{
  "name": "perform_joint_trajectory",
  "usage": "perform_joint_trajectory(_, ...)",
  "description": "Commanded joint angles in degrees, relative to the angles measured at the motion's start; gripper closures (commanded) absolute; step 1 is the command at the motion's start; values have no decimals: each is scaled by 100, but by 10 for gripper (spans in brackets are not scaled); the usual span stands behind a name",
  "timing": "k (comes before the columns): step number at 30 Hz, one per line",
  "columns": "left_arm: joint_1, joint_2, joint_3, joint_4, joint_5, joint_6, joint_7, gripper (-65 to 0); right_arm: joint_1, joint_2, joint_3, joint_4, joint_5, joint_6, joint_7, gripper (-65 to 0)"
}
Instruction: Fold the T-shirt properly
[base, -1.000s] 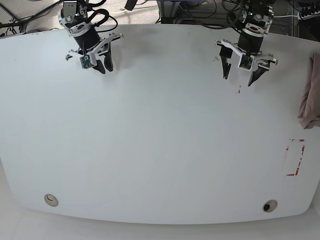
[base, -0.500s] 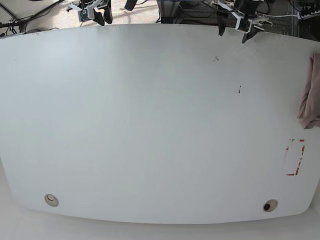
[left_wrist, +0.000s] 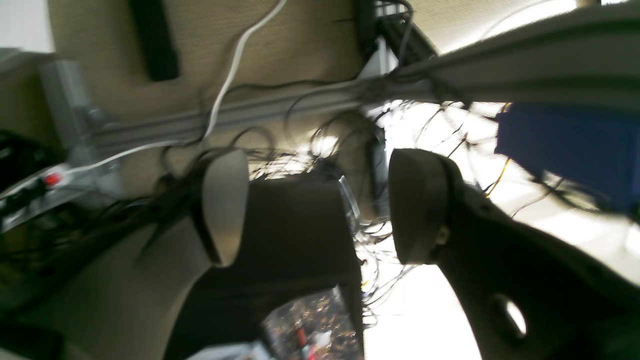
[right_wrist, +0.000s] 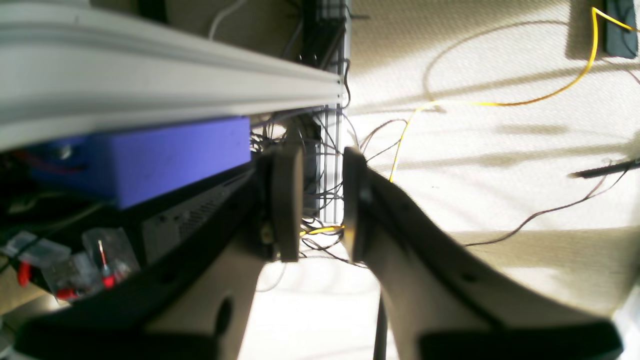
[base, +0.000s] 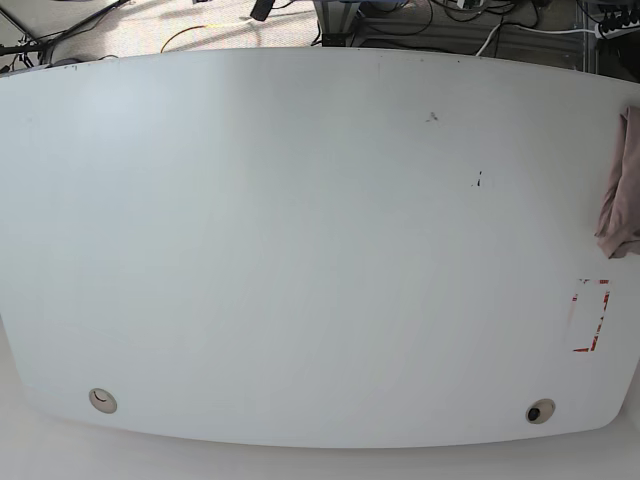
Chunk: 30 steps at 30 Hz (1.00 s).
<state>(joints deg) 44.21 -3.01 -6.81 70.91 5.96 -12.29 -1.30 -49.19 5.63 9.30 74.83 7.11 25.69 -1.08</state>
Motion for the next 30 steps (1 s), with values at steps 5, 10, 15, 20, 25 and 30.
perform_joint_trajectory(5,-1234,-38,35,-2375,24,-6,11,-403,1556,189,-433,-2670,49,37,139,-130)
perform_joint_trajectory(10,-2517,-205,-9,-4546,-2,3,-24,-403,2189,242,-741,-3637,49,-130,139,-130)
perform_joint_trajectory(15,-3344,-196,-9,-5768,-2,29,-15,-407,2655,250,-1110,-4234,40,-604,139,-130)
perform_joint_trajectory(20,-3572,-73,26,-6076,24,961,3,-407,3191,250,-1523,-4929,40,-991,139,-136)
perform_joint_trajectory(25,-3581,-29,26,-6085,24,1023,3,-407,3376,250,-1603,-5166,40,-1062,139,-138)
perform_joint_trajectory(30,-3590,-3,70,-6076,24,1014,3,-404,3385,242,-1629,-5166,40,-1062,139,-138)
